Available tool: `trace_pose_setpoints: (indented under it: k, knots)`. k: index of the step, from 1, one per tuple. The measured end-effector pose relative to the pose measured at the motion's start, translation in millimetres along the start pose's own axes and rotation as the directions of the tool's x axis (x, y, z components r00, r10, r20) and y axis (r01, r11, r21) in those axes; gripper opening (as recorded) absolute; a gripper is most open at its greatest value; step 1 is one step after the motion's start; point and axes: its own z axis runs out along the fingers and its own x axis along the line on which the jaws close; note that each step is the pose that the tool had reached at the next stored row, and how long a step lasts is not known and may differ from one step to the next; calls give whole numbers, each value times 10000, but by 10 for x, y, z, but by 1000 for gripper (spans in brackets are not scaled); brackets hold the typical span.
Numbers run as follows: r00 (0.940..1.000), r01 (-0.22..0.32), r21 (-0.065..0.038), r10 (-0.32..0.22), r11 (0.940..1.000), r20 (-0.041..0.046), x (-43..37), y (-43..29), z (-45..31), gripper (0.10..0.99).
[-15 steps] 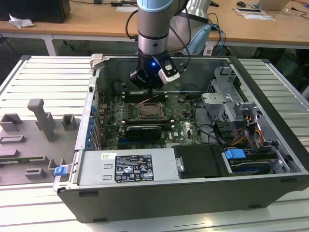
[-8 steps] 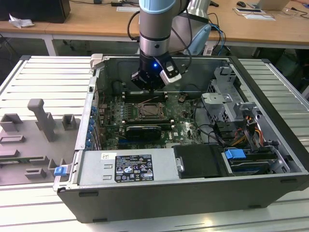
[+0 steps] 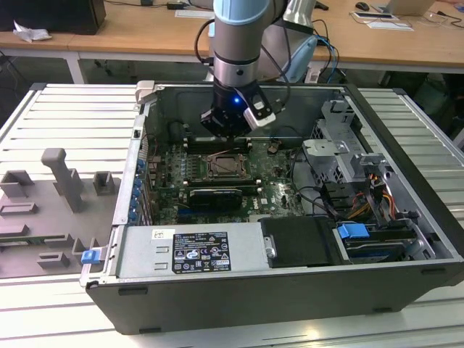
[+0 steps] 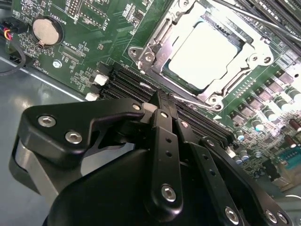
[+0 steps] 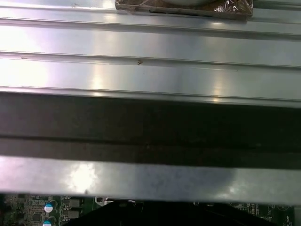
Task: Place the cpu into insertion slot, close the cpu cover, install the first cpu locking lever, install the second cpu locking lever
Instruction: 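Install the first cpu locking lever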
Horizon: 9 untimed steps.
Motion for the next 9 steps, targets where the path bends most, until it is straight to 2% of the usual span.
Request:
trace_pose_setpoints:
  k: [9]
  knots:
    - [10000,-1,0,1,10000,0,-52,-7,57,106]
